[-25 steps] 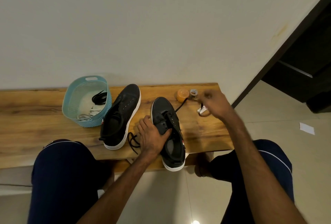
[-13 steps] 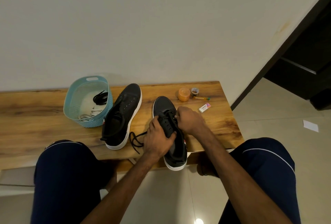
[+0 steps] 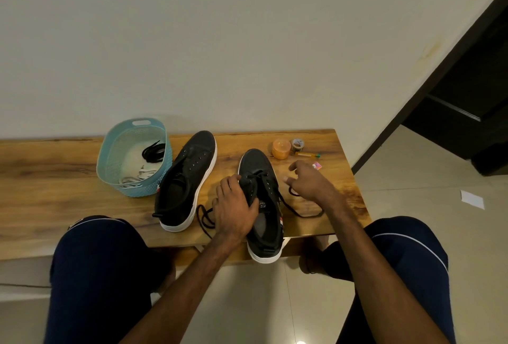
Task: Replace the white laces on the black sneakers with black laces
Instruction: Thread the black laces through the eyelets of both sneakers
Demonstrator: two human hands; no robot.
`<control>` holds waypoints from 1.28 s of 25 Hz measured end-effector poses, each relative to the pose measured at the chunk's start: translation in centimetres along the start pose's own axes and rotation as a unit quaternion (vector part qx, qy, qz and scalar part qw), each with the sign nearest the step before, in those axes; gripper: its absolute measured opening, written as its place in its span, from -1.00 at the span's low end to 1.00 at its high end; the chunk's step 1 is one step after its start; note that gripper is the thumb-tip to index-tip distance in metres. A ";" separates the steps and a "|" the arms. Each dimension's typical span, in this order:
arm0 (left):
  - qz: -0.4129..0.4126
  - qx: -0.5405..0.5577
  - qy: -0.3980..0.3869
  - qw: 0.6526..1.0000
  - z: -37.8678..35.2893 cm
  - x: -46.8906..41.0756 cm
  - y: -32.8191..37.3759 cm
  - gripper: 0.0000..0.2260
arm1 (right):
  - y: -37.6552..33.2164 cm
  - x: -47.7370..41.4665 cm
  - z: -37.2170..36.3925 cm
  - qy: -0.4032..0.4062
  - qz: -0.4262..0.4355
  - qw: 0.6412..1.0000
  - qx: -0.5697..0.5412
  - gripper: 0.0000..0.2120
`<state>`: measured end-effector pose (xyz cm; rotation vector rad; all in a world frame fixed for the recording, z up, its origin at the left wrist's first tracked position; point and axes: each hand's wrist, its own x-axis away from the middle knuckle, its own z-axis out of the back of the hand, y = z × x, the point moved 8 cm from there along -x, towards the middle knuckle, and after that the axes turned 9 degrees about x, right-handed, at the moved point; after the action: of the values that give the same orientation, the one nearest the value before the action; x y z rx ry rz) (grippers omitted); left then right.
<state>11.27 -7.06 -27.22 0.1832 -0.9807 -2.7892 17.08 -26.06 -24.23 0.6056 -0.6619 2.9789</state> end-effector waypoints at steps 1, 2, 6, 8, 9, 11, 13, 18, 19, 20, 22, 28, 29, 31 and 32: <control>-0.005 -0.007 0.004 1.000 0.2 -0.1 0.0 -0.42 | 0.4 0.1 1.2 0.021 -0.007 1.000 0.011 -0.65; -0.008 -0.006 0.006 1.000 0.3 -0.2 -0.1 -0.45 | 0.8 0.2 2.3 0.039 -0.016 0.999 0.026 -0.67; -0.015 0.031 -0.004 0.999 0.4 -0.6 0.1 -0.62 | 1.8 0.7 2.8 -0.006 -0.037 0.999 -0.022 -0.54; -0.023 0.033 -0.009 0.999 0.4 -0.7 0.4 -0.64 | 1.6 0.9 1.5 -0.067 -0.037 0.996 0.038 -0.50; -0.025 0.033 -0.010 0.999 0.4 -0.7 0.5 -0.64 | 1.5 1.0 0.8 -0.098 -0.032 0.991 0.084 -0.53; -0.024 0.032 -0.014 0.999 0.4 -0.5 0.5 -0.64 | 1.0 1.2 -0.2 -0.138 -0.013 0.979 0.151 -0.66; -0.021 0.032 -0.020 0.999 0.3 -0.5 0.4 -0.64 | 0.5 0.9 -0.3 -0.134 -0.004 0.979 0.151 -0.70; 0.001 0.057 -0.020 0.998 0.4 -0.7 0.2 -0.70 | 0.1 -0.4 -0.5 -0.129 0.013 0.992 0.006 -0.73; 0.008 0.064 -0.018 0.998 0.4 -0.8 0.0 -0.72 | -0.5 -0.7 -0.3 -0.106 0.032 0.993 -0.036 -0.72; 0.015 0.071 -0.015 0.997 0.4 -0.9 -0.1 -0.74 | -1.2 -0.8 -0.2 -0.071 0.047 0.992 -0.088 -0.72; 0.025 0.078 -0.011 0.997 0.3 -1.0 -0.3 -0.77 | -2.1 -0.9 -0.4 -0.014 0.057 0.980 -0.192 -0.80; 0.039 0.103 -0.007 0.994 0.2 -1.3 -0.8 -0.78 | -4.0 -1.6 -3.5 0.017 0.105 0.982 -0.154 -0.92; 0.043 0.108 -0.008 0.993 0.2 -1.4 -0.9 -0.77 | -4.3 -1.7 -3.7 0.023 0.116 0.984 -0.133 -0.92; 0.050 0.119 -0.011 0.992 0.1 -1.5 -1.1 -0.76 | -4.6 -1.8 -4.1 0.024 0.123 0.985 -0.115 -0.92; 0.052 0.122 -0.013 0.991 0.0 -1.5 -1.1 -0.76 | -4.6 -1.9 -4.2 0.023 0.123 0.986 -0.112 -0.92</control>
<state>12.63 -5.88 -27.80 0.1257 -1.2985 -2.5785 17.77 -20.01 -26.60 0.4673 -1.1239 3.0616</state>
